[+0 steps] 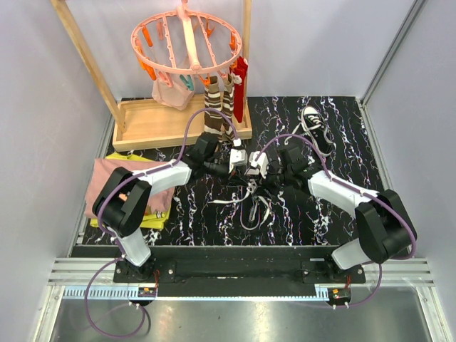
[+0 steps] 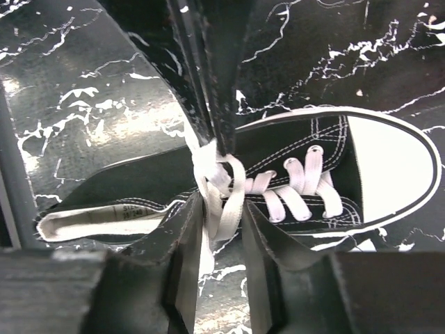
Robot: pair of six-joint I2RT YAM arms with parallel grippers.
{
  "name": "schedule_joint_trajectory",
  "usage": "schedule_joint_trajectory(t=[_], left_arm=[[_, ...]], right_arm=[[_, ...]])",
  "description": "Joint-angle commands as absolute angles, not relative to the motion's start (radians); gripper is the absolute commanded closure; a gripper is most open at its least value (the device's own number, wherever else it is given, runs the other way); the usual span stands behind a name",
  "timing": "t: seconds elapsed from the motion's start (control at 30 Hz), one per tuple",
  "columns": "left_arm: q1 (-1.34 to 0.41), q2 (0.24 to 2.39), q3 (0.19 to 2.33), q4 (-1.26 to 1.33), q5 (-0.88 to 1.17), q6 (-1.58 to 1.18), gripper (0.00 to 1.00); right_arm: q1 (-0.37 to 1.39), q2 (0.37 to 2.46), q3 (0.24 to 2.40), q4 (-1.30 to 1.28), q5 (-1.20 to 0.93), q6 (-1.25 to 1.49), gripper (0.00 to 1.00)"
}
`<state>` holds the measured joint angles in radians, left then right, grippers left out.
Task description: Tie the shoes
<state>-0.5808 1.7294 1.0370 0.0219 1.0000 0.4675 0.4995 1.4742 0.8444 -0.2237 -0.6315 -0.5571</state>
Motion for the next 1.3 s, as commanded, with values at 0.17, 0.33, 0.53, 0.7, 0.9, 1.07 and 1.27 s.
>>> schedule_joint_trajectory(t=[0.17, 0.33, 0.53, 0.7, 0.9, 1.07, 1.27], left_arm=[[-0.568, 1.678, 1.025, 0.028, 1.051, 0.491, 1.00], [-0.561, 1.674, 1.020, 0.026, 1.054, 0.489, 1.00], [-0.558, 1.669, 1.019, 0.020, 1.055, 0.494, 1.00], [-0.555, 1.667, 1.025, 0.018, 1.058, 0.495, 1.00], [-0.555, 1.672, 1.034, 0.003, 1.061, 0.508, 1.00], [-0.555, 1.675, 1.037, 0.003, 1.063, 0.508, 1.00], [-0.557, 1.671, 1.037, 0.003, 1.063, 0.512, 1.00]], right_arm=[[0.503, 1.448, 0.859, -0.227, -0.621, -0.580, 0.72], [0.497, 1.450, 0.864, -0.235, -0.611, -0.584, 0.74], [0.491, 1.454, 0.868, -0.252, -0.617, -0.595, 0.74], [0.491, 1.460, 0.876, -0.273, -0.627, -0.597, 0.68], [0.483, 1.465, 0.894, -0.281, -0.626, -0.575, 0.59], [0.476, 1.470, 0.911, -0.284, -0.644, -0.575, 0.67], [0.471, 1.473, 0.919, -0.301, -0.650, -0.594, 0.79]])
